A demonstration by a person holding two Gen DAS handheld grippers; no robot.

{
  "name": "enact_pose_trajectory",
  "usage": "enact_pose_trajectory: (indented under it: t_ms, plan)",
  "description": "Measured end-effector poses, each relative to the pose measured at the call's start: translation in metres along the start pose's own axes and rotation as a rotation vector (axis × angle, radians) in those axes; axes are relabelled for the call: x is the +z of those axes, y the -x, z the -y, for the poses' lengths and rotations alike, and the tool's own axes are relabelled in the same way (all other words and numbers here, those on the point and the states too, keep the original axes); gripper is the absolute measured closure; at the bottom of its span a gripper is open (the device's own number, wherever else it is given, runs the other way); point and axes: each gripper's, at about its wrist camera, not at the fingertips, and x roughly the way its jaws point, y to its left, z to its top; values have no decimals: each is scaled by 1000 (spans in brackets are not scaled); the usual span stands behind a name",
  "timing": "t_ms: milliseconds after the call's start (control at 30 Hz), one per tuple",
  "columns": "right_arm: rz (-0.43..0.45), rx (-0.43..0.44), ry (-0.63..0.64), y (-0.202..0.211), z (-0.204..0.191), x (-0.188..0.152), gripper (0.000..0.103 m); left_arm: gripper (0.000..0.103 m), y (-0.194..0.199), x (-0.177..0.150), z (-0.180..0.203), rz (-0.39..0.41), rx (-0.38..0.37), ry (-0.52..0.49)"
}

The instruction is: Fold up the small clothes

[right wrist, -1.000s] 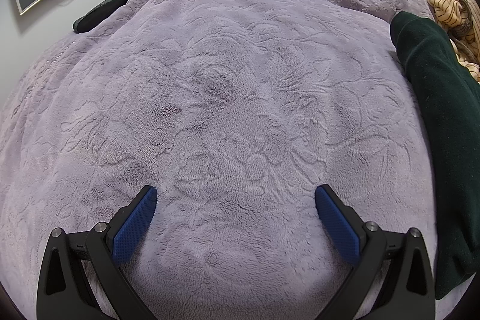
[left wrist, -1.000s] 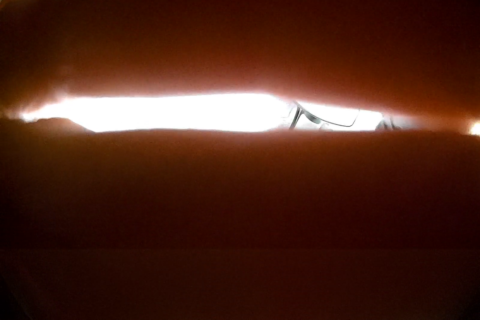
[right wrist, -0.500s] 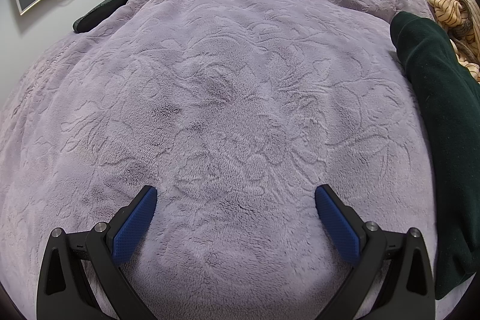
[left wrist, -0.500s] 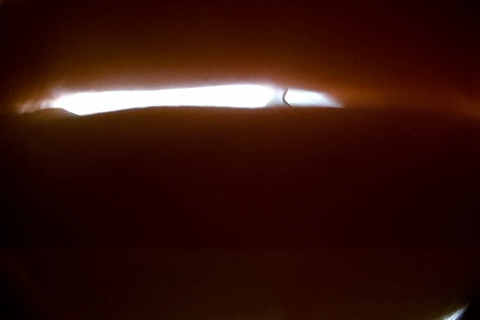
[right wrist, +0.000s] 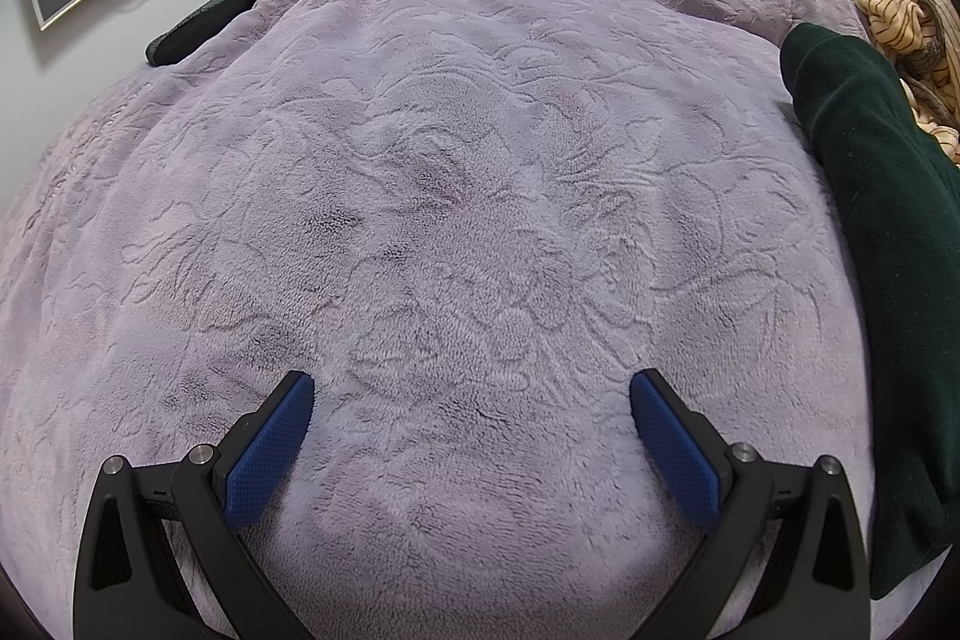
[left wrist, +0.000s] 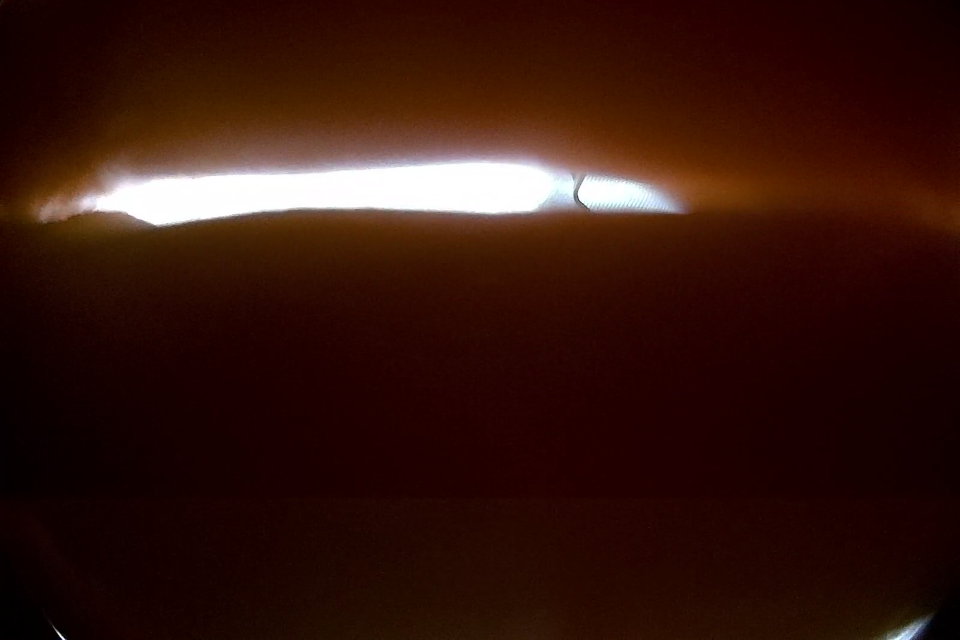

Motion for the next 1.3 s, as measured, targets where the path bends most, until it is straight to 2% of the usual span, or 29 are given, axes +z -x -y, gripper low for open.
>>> enact_pose_trajectory:
  t_ms: [1100,1300]
  plan:
    - [0,0,0,0,0,0,0,0,-14,7,21,-20,12,6]
    - [0,0,0,0,0,0,0,0,-33,16,17,-51,86,22]
